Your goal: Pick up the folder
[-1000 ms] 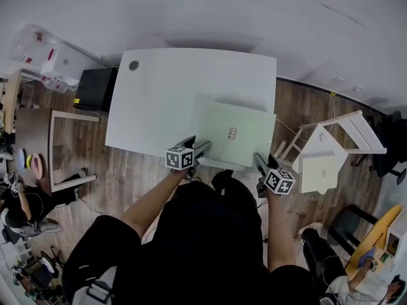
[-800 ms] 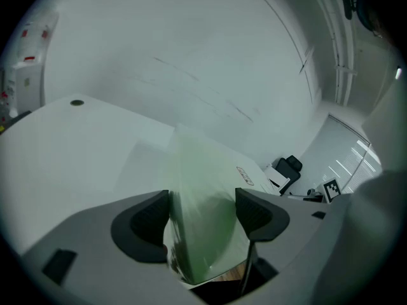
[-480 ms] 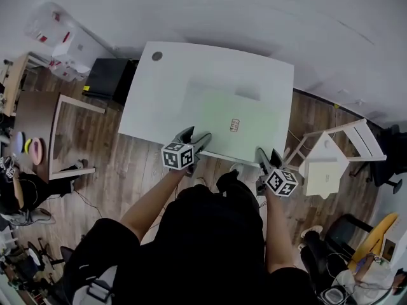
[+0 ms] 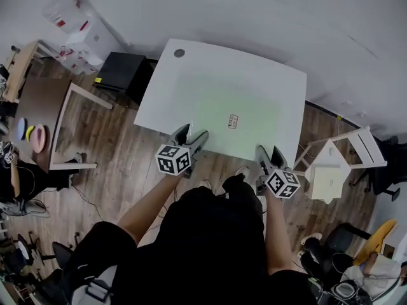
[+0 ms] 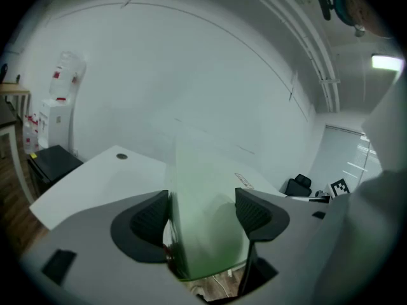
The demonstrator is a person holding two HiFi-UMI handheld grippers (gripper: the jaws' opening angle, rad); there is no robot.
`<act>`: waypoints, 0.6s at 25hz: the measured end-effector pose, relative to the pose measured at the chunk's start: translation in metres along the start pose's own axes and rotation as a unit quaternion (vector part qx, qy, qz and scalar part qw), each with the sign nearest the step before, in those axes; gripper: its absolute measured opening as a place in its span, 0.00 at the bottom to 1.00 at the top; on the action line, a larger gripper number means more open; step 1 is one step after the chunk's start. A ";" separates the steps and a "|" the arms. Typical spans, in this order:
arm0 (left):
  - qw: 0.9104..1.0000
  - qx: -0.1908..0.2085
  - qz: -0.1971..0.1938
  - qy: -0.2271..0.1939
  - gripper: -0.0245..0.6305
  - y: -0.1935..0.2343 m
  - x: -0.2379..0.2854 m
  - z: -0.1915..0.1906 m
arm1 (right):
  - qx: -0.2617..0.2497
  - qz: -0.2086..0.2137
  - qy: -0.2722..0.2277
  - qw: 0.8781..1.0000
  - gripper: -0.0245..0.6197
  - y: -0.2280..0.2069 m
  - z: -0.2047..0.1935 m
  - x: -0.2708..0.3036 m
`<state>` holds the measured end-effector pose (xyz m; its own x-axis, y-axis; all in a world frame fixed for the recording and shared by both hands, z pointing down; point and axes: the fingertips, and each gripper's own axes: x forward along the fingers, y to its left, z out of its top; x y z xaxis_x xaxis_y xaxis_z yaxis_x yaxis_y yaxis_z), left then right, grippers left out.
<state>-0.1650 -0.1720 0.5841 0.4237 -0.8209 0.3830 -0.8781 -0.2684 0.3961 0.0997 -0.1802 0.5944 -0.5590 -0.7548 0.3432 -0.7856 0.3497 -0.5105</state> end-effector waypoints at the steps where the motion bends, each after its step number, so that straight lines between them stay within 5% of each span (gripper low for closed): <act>1: 1.000 0.012 -0.002 -0.015 0.53 -0.001 -0.008 0.007 | -0.007 0.003 -0.007 1.000 0.50 0.009 0.004 -0.002; 7: 0.997 0.028 -0.010 -0.077 0.53 -0.009 -0.050 0.040 | -0.047 0.013 -0.061 0.997 0.50 0.057 0.031 -0.025; 15: 0.993 0.036 -0.006 -0.110 0.53 -0.015 -0.081 0.051 | -0.070 0.014 -0.094 0.993 0.50 0.087 0.041 -0.044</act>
<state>-0.1974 -0.1273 0.5044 0.3823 -0.9057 0.1830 -0.8904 -0.3080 0.3352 0.0672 -0.1393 0.5022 -0.5317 -0.8297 0.1700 -0.8073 0.4358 -0.3980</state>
